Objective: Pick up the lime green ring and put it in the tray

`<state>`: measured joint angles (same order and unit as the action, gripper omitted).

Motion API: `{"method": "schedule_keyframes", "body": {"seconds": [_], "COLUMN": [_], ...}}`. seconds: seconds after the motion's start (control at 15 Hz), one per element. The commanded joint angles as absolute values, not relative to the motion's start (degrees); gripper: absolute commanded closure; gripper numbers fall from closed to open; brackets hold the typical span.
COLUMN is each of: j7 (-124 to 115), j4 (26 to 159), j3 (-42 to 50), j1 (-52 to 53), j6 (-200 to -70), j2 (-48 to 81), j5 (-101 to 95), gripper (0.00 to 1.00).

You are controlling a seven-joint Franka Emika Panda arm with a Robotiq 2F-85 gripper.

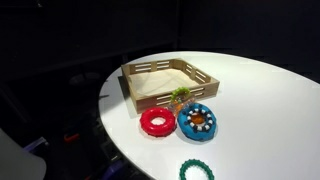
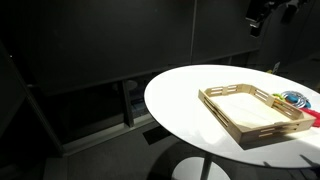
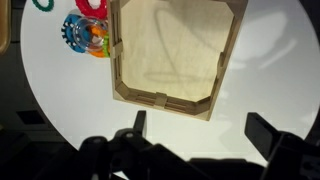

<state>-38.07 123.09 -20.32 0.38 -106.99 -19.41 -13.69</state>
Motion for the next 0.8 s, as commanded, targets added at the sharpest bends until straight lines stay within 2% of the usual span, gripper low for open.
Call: {"method": "schedule_keyframes", "body": {"seconds": [0.0, 0.73], "j7": [-38.56, -34.25], "j4": [121.17, 124.48], "j3": [-17.15, -7.00], "j1": [0.72, 0.13], "j6": [-106.49, -109.99], "j2": [-17.85, -15.91], "j5": [-15.93, -6.75], "gripper": [0.00, 0.00]}}
